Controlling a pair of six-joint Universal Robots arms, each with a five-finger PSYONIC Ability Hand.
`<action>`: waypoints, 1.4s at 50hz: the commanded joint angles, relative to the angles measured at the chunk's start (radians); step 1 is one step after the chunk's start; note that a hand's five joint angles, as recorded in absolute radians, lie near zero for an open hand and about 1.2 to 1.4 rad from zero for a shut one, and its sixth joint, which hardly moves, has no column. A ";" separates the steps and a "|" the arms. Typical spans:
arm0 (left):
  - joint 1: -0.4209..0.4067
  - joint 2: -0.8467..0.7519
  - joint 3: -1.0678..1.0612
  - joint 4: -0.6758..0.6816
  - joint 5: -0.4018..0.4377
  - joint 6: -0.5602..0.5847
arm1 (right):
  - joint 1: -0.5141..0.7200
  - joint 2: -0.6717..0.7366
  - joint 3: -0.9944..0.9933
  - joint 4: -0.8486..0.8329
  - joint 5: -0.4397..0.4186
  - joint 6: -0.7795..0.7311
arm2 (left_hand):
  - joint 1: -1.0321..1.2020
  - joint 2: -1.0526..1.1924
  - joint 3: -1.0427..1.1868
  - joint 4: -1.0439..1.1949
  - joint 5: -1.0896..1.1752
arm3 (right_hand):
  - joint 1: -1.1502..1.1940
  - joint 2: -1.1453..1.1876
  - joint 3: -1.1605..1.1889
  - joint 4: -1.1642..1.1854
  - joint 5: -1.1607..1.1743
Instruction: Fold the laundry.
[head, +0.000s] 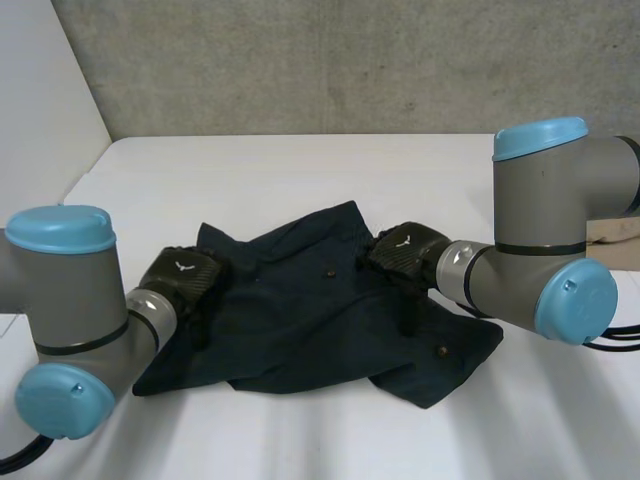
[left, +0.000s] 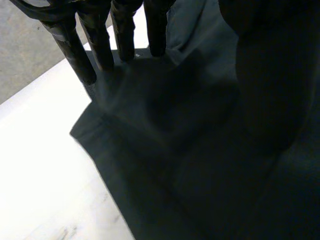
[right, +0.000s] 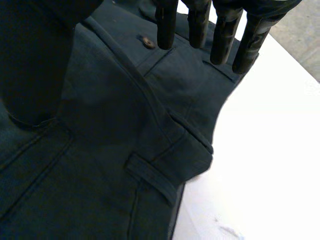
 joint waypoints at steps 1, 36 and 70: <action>-0.028 0.084 -0.031 0.026 -0.008 -0.010 | -0.011 -0.152 0.099 -0.011 0.022 0.011 | 0.051 0.057 0.062 0.055 0.060 | -0.029 -0.048 -0.044 -0.061 -0.067; -0.158 0.025 -0.048 0.074 -0.106 -0.091 | -0.247 -0.325 0.724 -0.462 -0.082 -0.101 | 1.107 1.114 1.118 1.112 1.117 | 1.193 1.174 1.178 1.160 1.154; -0.056 0.068 0.383 -0.162 0.009 -0.338 | -0.094 -0.248 -0.273 0.038 0.048 0.077 | 1.107 1.114 1.118 1.112 1.117 | 1.193 1.174 1.178 1.160 1.154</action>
